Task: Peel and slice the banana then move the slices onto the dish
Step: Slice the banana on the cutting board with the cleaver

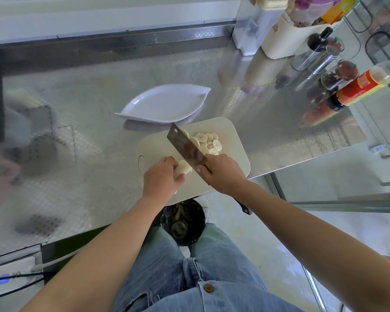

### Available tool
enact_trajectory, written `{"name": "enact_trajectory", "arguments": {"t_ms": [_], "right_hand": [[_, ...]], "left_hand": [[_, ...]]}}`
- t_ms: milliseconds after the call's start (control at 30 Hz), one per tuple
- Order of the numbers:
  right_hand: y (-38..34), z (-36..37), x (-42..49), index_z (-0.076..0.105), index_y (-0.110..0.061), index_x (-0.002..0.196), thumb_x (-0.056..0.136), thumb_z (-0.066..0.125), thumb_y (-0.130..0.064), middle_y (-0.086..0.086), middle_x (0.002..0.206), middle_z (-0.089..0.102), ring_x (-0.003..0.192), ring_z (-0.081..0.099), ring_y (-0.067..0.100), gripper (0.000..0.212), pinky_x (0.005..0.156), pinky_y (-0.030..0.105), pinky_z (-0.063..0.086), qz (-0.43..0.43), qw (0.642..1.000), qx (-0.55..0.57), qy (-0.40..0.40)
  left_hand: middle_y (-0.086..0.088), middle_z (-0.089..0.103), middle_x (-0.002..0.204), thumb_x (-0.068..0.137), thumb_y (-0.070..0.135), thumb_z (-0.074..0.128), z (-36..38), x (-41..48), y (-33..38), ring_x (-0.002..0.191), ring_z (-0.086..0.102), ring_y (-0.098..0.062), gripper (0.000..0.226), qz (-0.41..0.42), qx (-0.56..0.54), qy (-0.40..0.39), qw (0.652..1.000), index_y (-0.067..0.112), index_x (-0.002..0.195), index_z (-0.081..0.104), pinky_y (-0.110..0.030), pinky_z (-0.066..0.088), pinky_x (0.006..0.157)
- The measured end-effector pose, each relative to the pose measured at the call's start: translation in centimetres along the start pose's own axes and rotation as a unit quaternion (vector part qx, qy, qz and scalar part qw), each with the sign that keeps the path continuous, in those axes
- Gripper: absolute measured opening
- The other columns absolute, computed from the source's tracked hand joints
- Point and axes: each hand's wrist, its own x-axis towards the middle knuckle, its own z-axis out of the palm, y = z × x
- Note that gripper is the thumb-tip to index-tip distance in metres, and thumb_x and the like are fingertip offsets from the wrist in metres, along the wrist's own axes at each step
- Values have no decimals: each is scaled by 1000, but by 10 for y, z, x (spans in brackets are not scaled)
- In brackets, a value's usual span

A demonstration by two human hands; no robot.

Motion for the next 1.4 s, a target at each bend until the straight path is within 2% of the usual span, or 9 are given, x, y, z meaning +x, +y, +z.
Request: {"name": "enact_trajectory", "arguments": {"t_ms": [167,300,500,667,800,933,1000,1167,1400], "right_hand": [[3,8,1,62,-8,94,95,43,-35,9,77,63,67,56,29,33,57,33,45,-3,1000,4,0],[3,16,4,65,-12,99,94,41,-35,8,76,63,68,57,28,33,59,33,47,-1,1000,9,-11],[-4,28,6,59,-9,100,97,41,-32,9,82,62,73,56,29,30,60,31,38,3,1000,-2,-23],[-5,31,6,47,-11,87,97,41,-30,11,83,60,69,47,27,22,60,32,35,9,999,-15,-34],[-3,23,5,54,-8,91,97,41,-33,9,77,59,66,51,28,29,57,30,35,10,1000,2,-5],[-1,5,4,44,-10,78,96,44,-32,6,65,49,60,45,27,28,48,29,24,0,1000,9,11],[0,2,3,44,-11,77,96,44,-32,5,64,48,60,45,26,28,48,29,24,-7,1000,2,7],[3,13,3,64,-13,99,94,40,-34,6,77,62,68,55,26,32,55,28,35,-11,1000,-1,-10],[-2,21,5,62,-13,106,95,40,-32,9,87,64,75,58,28,31,63,32,43,-8,1000,1,-30]], "left_hand": [[1,62,103,82,41,64,1,1,0,86,61,-23,33,-1,-5,0,1000,17,104,59,-33,47,68],[2,62,103,82,41,65,2,1,-1,86,61,-23,34,-1,-11,3,1000,16,105,59,-32,46,69],[3,62,100,80,42,67,2,1,-2,84,60,-22,34,-2,-25,3,1000,17,102,60,-34,48,69],[3,62,98,79,40,69,2,1,-2,83,59,-22,31,-3,-34,5,999,19,100,60,-33,46,68],[2,62,102,81,43,67,2,1,-3,86,60,-23,35,1,-21,-1,1000,17,104,60,-34,49,71],[1,62,103,83,41,65,0,1,-2,86,60,-23,34,7,-2,-2,1000,16,106,60,-33,46,67],[1,61,103,83,41,64,0,1,-2,86,60,-23,33,7,0,-5,1000,17,105,59,-33,45,67],[1,62,102,82,41,65,0,1,-2,85,60,-23,34,9,-9,-1,1000,16,103,59,-32,44,66],[2,62,101,81,43,67,1,2,-2,87,60,-22,35,5,-18,0,1000,16,103,59,-31,43,68]]}}
